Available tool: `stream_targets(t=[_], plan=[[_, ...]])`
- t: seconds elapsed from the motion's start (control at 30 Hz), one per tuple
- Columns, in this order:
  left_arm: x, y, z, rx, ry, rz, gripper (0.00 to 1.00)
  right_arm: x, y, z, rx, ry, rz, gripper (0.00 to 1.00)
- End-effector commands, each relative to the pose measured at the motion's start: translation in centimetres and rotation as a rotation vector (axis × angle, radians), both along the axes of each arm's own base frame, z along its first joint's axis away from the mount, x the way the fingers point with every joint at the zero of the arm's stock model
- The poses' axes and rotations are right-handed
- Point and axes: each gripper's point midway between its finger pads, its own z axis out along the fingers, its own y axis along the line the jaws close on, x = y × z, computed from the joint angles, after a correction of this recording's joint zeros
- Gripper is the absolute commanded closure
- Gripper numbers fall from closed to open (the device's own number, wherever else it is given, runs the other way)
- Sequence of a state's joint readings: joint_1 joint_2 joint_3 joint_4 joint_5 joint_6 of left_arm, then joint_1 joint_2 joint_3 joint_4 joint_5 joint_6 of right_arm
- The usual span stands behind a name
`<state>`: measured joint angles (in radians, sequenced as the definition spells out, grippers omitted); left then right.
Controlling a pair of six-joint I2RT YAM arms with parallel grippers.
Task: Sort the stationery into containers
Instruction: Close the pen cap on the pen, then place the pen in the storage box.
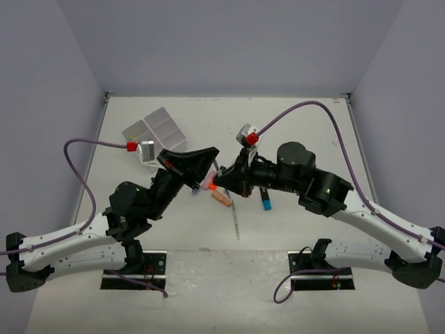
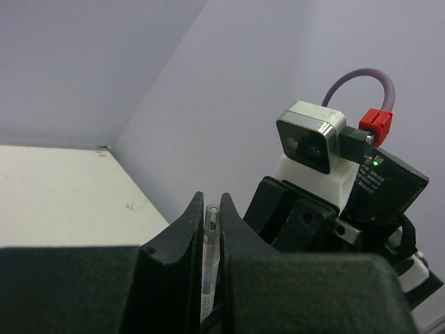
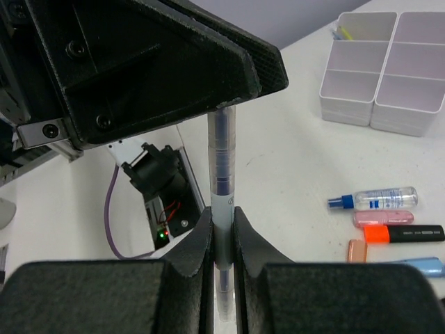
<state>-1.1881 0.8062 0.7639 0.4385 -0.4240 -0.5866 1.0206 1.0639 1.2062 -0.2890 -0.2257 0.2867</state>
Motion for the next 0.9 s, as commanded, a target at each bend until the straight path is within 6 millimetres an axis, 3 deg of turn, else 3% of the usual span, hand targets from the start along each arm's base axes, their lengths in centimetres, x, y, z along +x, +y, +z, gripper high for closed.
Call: stream_targets(t=[0.0,0.1,0.2,0.27,0.33,0.37,0.4,0.5,0.7,0.73,0.87], plan=[[-6.9,-6.0,-14.8,0.354,0.193,-0.348,1.0,3.6,-2.0,17.8,0.418,-0.319,-0.159,1.0],[-5.4,-4.8,-16.0,0.4,0.243,-0.232,1.0,3.6,-0.9,15.3,0.362,-0.308,-0.115,1.0],[-1.3,-0.5,-13.9,0.485,0.293,0.07,1.0,3.3,-0.2,10.0,0.292,-0.288,-0.076,0.97],[1.5,1.9,-12.6,0.524,0.306,0.235,1.0,4.5,0.0,4.5,0.237,-0.236,-0.127,0.83],[4.2,3.9,-10.5,0.538,0.327,0.342,1.0,5.5,-0.7,0.6,0.205,-0.19,-0.186,0.55],[5.3,4.8,-8.8,0.529,0.329,0.378,1.0,5.8,-0.9,-1.2,0.183,-0.164,-0.202,0.48],[7.2,6.4,-8.0,0.527,0.347,0.452,1.0,6.0,-1.4,-1.7,0.184,-0.144,-0.221,0.33],[11.7,9.9,-8.0,0.562,0.428,0.658,1.0,7.0,-3.6,-2.6,0.162,-0.135,-0.325,0.09],[19.0,20.3,-6.9,0.432,0.595,1.096,1.0,8.3,-8.6,-3.8,0.156,-0.148,-0.508,0.01],[19.8,22.6,-7.0,0.395,0.606,1.204,1.0,8.3,-9.2,-4.2,0.152,-0.148,-0.525,0.01],[22.6,28.4,-6.6,0.343,0.537,1.454,1.0,7.8,-10.1,-5.2,0.145,-0.156,-0.535,0.01]])
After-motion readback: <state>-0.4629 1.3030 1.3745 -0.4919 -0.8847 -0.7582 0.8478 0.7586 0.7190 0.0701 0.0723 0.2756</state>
